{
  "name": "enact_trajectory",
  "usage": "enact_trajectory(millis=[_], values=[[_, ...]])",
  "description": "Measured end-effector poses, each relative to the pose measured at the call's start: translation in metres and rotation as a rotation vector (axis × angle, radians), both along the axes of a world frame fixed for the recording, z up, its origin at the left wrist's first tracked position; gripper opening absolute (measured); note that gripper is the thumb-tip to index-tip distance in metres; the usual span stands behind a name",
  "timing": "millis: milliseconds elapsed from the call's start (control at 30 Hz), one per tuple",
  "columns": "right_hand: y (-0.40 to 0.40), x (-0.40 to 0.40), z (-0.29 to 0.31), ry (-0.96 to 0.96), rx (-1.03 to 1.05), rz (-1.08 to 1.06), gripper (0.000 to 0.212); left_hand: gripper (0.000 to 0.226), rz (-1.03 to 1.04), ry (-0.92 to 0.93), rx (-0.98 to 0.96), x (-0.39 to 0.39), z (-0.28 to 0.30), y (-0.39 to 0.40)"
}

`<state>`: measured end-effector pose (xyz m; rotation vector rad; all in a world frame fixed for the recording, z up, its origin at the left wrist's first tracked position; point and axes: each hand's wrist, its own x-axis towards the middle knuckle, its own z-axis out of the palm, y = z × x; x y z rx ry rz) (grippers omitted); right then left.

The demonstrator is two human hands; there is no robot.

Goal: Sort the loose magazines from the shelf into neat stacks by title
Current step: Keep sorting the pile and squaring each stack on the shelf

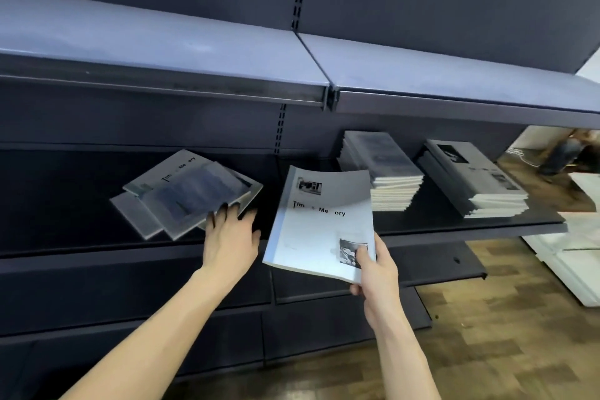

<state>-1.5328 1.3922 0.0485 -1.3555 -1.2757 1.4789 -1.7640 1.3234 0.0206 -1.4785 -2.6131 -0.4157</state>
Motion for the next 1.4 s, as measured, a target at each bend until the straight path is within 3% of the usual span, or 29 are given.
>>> enact_trajectory(millis=[767, 1400], values=[[0.052, 0.250, -0.005, 0.117, 0.027, -0.246, 0.035, 0.065, -0.307, 0.032, -0.121, 0.250, 0.008, 0.099], [0.162, 0.351, -0.005, 0.101, 0.029, -0.377, 0.036, 0.068, -0.471, 0.026, -0.184, 0.354, 0.002, 0.250]])
